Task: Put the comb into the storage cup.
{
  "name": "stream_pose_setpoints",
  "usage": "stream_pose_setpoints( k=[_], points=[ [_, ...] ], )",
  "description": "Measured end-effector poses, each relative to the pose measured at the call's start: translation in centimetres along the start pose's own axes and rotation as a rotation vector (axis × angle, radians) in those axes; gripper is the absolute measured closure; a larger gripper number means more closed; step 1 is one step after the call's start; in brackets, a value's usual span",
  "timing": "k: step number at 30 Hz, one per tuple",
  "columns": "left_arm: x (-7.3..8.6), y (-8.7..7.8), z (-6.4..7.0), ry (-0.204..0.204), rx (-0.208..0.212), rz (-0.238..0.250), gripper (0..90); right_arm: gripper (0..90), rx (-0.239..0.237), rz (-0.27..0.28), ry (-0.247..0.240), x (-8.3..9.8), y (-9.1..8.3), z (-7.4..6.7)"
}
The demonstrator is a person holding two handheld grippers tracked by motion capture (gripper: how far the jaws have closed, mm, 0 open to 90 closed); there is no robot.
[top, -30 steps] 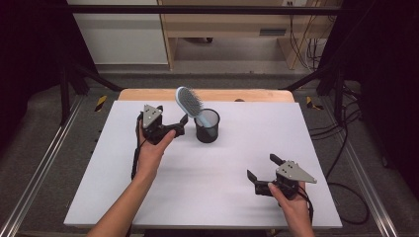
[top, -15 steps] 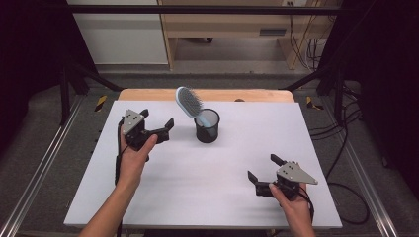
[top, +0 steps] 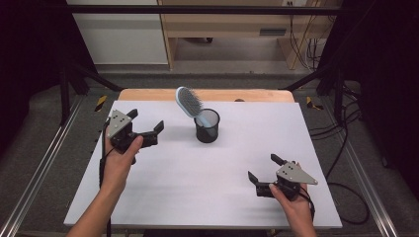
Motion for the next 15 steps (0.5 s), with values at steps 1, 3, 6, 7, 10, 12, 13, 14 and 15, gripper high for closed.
stream_pose_setpoints(
  k=[1, 3, 6, 7, 10, 12, 13, 14, 15],
  points=[
    [-0.1, -0.2, -0.1, -0.002, 0.0, 0.0, 1.2, 2.6, 0.002, -0.001, -0.005, 0.0, 0.0, 0.1],
    [-0.3, -0.5, -0.2, -0.003, -0.003, -0.004, 1.1, 2.6, 0.004, 0.001, -0.004, 0.1, 0.0, 0.1],
    [-0.6, -1.0, -0.6, -0.006, -0.006, 0.002, 1.1, 2.6, 0.008, 0.001, -0.004, 0.1, -0.1, 0.2],
    [-0.6, -1.0, -0.6, -0.011, -0.006, 0.004, 1.1, 2.5, 0.008, 0.002, -0.004, 0.1, -0.1, 0.2],
    [-1.0, -1.3, -0.8, -0.014, -0.01, 0.012, 1.1, 2.5, 0.007, 0.001, -0.002, 0.1, -0.1, 0.1],
    [-1.2, -1.5, -0.9, -0.011, -0.011, 0.017, 1.2, 2.6, 0.005, 0.0, -0.004, 0.1, 0.0, 0.1],
    [-1.4, -1.6, -0.9, -0.012, -0.01, 0.02, 1.2, 2.6, 0.005, -0.001, -0.004, 0.1, 0.0, 0.1],
    [-1.5, -1.6, -0.9, -0.011, -0.009, 0.024, 1.1, 2.6, 0.006, 0.0, -0.003, 0.1, 0.0, 0.0],
    [-1.6, -1.7, -0.9, -0.011, -0.01, 0.026, 1.1, 2.6, 0.006, 0.0, -0.003, 0.1, 0.0, 0.0]
  ],
)
Point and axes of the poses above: each handheld gripper's, and its own axes: y roughly forward along the jaws, x roughly out of its underside, z roughly to its right, the point moved 3 cm from there along y, roughly forward along the jaws, and after that the axes turned 14 degrees about -y, right-handed, at the moved point
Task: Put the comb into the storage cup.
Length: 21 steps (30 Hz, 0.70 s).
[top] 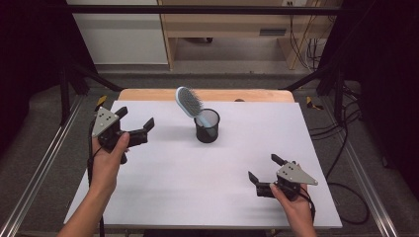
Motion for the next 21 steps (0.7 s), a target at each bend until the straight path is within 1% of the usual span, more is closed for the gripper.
stream_pose_setpoints(
  k=[10, 12, 16, 17, 19, 21],
  points=[
    [-1.3, -0.8, -0.1, 0.013, 0.008, 0.032, 1.1, 2.6, -0.001, 0.002, 0.004, 0.0, -0.1, 0.0],
    [-1.3, -1.1, -0.1, 0.01, 0.008, 0.038, 1.0, 2.7, 0.001, 0.002, 0.002, 0.0, -0.1, 0.1],
    [-1.5, -1.6, -0.3, 0.025, 0.006, 0.046, 1.0, 2.4, 0.022, 0.024, -0.001, 0.0, -0.2, 0.1],
    [-1.6, -1.8, -0.4, 0.035, 0.004, 0.049, 1.0, 2.4, 0.025, 0.026, -0.003, 0.0, -0.2, 0.2],
    [-2.0, -2.2, -0.6, 0.037, -0.001, 0.052, 1.0, 2.5, 0.026, 0.03, -0.004, 0.0, -0.2, 0.2],
    [-2.3, -2.6, -0.7, 0.04, -0.005, 0.059, 1.0, 2.4, 0.044, 0.033, -0.01, 0.0, -0.2, 0.3]
  ],
)
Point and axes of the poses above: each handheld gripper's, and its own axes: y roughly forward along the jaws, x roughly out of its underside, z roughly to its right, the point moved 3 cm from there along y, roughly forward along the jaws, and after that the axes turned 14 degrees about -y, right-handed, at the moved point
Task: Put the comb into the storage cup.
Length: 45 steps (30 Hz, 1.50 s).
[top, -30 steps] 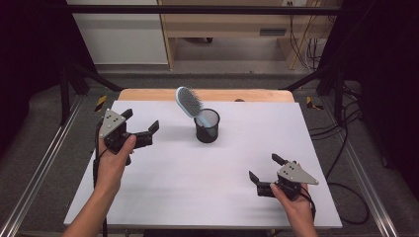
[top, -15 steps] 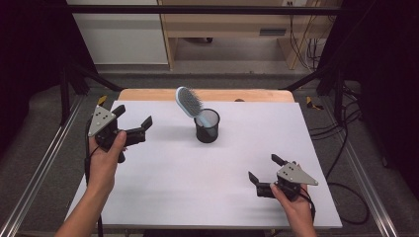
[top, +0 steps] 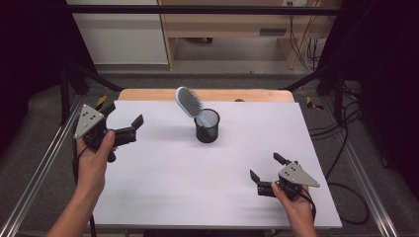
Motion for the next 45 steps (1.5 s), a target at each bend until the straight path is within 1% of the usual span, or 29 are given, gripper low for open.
stream_pose_setpoints(
  k=[1, 2, 3, 6, 7, 8, 11, 13, 17, 22, 25, 27, 29, 31, 35, 38, 41, 45],
  points=[
    [-0.1, -0.2, -0.1, 0.0, 0.001, 0.002, 1.0, 1.9, 0.014, 0.003, 0.001, 0.0, 0.0, 0.1],
    [-0.3, -0.5, -0.2, 0.003, -0.005, 0.006, 1.0, 2.0, 0.019, 0.005, 0.004, 0.0, 0.0, 0.2],
    [-0.4, -0.6, -0.2, 0.002, -0.001, 0.004, 0.8, 2.4, 0.024, 0.007, 0.007, 0.0, 0.0, 0.2],
    [-0.5, -1.3, -0.7, 0.012, -0.008, 0.009, 0.8, 3.6, 0.025, 0.007, 0.003, 0.1, -0.2, 0.3],
    [-0.5, -1.5, -0.8, 0.008, -0.01, 0.013, 0.9, 3.6, 0.023, 0.005, 0.004, 0.1, -0.2, 0.3],
    [-0.5, -1.7, -0.9, 0.01, -0.009, 0.014, 0.9, 3.6, 0.023, 0.003, 0.007, 0.1, -0.2, 0.3],
    [-0.2, -2.3, -1.2, 0.018, -0.007, 0.017, 0.9, 3.5, 0.038, 0.021, 0.011, 0.0, -0.4, 0.5],
    [0.0, -2.5, -1.4, 0.021, 0.0, 0.014, 0.9, 3.1, 0.037, 0.024, 0.023, -0.1, -0.6, 0.7],
    [0.3, -2.8, -1.8, 0.027, 0.006, 0.011, 0.9, 2.8, 0.038, 0.017, 0.027, 0.0, -0.6, 1.0],
    [0.6, -3.3, -2.2, 0.016, 0.011, 0.028, 0.8, 2.6, 0.007, 0.006, 0.03, 0.0, -0.9, 1.1],
    [0.9, -3.5, -2.3, 0.013, 0.018, 0.025, 0.8, 2.6, -0.019, -0.003, 0.05, 0.2, -1.0, 1.1],
    [1.1, -3.7, -2.3, 0.023, 0.014, 0.021, 0.7, 2.7, -0.027, -0.004, 0.052, 0.2, -1.1, 1.3],
    [1.2, -4.1, -2.2, 0.037, 0.015, 0.025, 0.7, 2.9, -0.048, -0.011, 0.063, 0.2, -1.1, 1.4],
    [1.4, -4.4, -2.1, 0.035, 0.021, 0.026, 0.6, 2.8, -0.054, -0.012, 0.071, 0.3, -1.1, 1.5],
    [1.9, -4.7, -2.0, 0.054, 0.024, 0.018, 0.6, 3.0, -0.062, -0.014, 0.065, 0.3, -1.1, 1.5],
    [2.6, -4.8, -2.3, 0.039, 0.025, 0.01, 0.7, 3.4, -0.064, -0.017, 0.063, 0.4, -1.1, 1.5],
    [3.1, -4.9, -2.5, 0.022, 0.032, 0.009, 0.7, 3.4, -0.059, -0.022, 0.071, 0.5, -1.2, 1.6],
    [3.9, -5.0, -2.8, 0.021, 0.032, -0.001, 0.7, 3.6, -0.055, -0.02, 0.075, 0.6, -1.2, 1.8]
  ],
)
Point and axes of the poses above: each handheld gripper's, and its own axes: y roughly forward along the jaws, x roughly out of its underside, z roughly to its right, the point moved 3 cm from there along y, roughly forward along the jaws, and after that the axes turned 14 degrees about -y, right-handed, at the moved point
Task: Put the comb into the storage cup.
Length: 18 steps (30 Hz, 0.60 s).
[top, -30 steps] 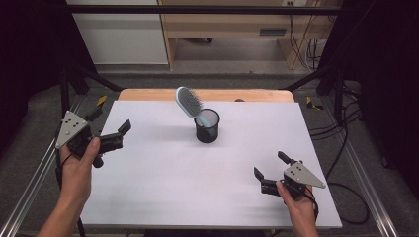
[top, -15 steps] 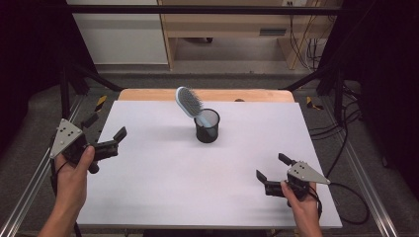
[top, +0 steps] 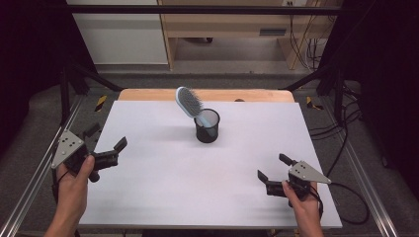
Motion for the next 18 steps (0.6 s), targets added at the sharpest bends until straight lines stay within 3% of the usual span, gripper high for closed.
stream_pose_setpoints(
  k=[6, 18],
  points=[
    [0.9, -0.1, -0.4, 0.013, 0.003, -0.001, 0.7, 3.4, 0.002, 0.001, 0.0, 0.1, -0.1, 0.1],
    [3.1, -0.6, -0.9, -0.022, 0.008, -0.013, 0.9, 3.2, 0.012, 0.017, 0.004, 0.2, -0.3, 0.3]
  ],
)
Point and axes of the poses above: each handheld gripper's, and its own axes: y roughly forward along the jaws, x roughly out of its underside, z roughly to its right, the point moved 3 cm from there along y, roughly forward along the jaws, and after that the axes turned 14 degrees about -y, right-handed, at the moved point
